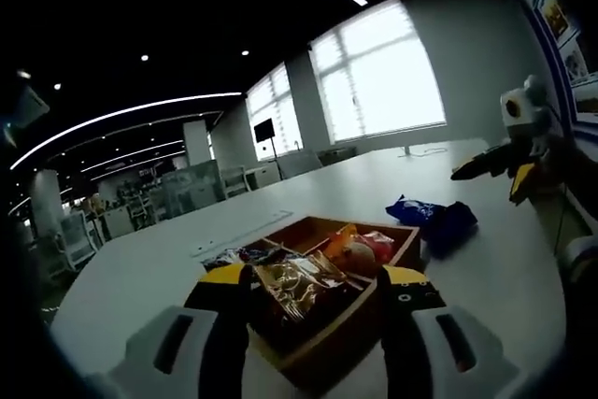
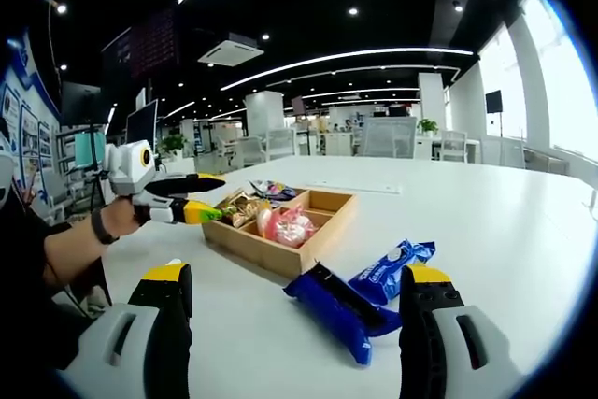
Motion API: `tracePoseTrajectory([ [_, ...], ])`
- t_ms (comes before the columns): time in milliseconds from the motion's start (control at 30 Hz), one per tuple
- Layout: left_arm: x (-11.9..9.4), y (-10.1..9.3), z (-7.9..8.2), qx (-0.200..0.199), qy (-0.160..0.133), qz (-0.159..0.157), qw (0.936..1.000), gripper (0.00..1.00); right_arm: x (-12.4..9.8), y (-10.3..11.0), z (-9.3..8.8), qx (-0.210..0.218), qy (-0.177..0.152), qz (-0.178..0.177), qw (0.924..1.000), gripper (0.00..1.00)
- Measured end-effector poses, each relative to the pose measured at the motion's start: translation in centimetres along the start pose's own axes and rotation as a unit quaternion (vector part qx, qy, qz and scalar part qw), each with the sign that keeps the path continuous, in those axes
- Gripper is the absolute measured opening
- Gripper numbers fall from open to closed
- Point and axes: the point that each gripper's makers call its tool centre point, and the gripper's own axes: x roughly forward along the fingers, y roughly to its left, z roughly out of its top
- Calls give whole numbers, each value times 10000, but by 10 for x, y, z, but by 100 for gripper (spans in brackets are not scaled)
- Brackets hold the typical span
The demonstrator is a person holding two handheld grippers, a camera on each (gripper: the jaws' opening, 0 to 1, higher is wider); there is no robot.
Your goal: Pick up the scattered marshmallows, QQ candies, Oreo cookies, and mixed nuts on the table and sort them into separate containers
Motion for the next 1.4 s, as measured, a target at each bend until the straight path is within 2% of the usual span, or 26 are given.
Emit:
tracePoseTrajectory([
  [433, -12, -3, -4, -226, 40, 35, 9997, 73, 2, 1, 1, -39, 32, -13, 10000, 88],
  [600, -18, -4, -3, -207, 25, 91, 9997, 82, 3, 2, 2, -71, 55, -2, 10000, 88],
  [933, -27, -6, -5, -230, 49, 142, 9996, 92, 2, 2, 6, -118, 33, 4, 9999, 88],
  [1033, -31, -7, -6, -225, 81, 161, 9996, 94, 2, 3, 6, -121, 19, 8, 9999, 88],
  [1233, -41, -3, -4, -337, -34, 291, 9990, 96, 1, 3, 4, -111, 24, 14, 9999, 88],
  [1400, -47, -4, -9, -321, 63, 329, 9989, 97, 0, 3, 4, -97, 18, 17, 10000, 88],
])
